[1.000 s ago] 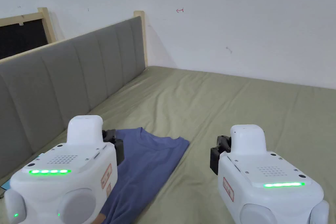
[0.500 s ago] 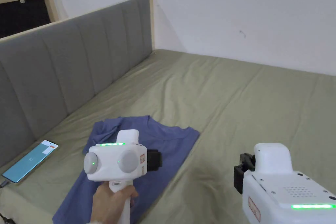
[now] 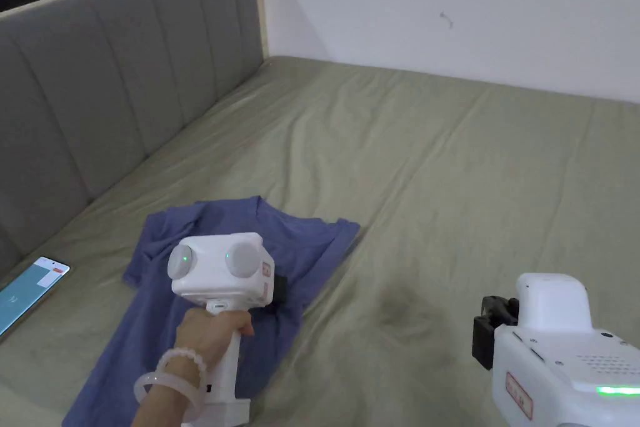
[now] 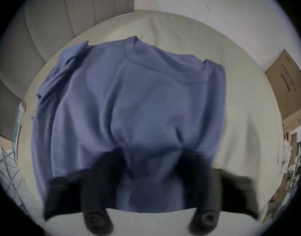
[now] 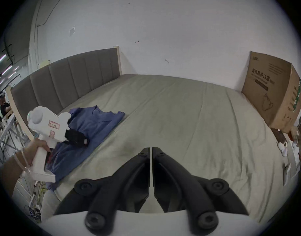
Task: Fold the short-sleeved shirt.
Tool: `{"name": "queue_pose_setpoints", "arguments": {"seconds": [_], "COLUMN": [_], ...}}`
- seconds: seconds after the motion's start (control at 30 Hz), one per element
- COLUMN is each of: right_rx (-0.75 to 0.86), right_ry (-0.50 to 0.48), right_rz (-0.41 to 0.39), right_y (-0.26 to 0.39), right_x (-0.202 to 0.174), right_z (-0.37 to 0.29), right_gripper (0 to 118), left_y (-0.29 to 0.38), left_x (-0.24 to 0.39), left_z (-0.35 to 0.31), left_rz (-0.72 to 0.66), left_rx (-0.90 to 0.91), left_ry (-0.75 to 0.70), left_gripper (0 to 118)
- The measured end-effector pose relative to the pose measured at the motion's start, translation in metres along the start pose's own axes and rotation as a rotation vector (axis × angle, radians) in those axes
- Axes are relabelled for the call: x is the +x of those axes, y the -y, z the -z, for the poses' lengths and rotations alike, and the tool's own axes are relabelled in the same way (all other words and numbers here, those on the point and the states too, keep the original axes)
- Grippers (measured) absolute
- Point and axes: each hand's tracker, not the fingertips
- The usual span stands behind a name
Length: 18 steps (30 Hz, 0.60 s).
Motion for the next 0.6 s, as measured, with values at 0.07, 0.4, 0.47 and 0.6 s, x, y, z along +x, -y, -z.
{"name": "queue_pose_setpoints", "arguments": {"seconds": [0.07,0.4,0.47,0.6], "right_rx": [-0.01,0.007,0.029,0.081], "right_ry": [-0.004,0.005,0.028,0.09], "right_rz": [0.026,0.069,0.081,0.126], "right_y": [0.002,0.001,-0.001,-0.008], "right_x": [0.001,0.019,0.028,0.055], "right_z": [0.002,-0.016,-0.026,-0.051], "right_gripper": [4,4,4,4], "left_y": [0.002,-0.01,-0.017,-0.024], "left_x": [-0.004,0.01,0.037,0.095], "left_z": [0.0,-0.049,-0.069,-0.107], "left_rz": [-0.05,-0.074,0.02,0.065], "left_rx": [-0.017,0.053,0.076,0.161], "left_ry": [-0.024,0.123,0.088,0.302], "left_gripper": [4,4,4,4]}}
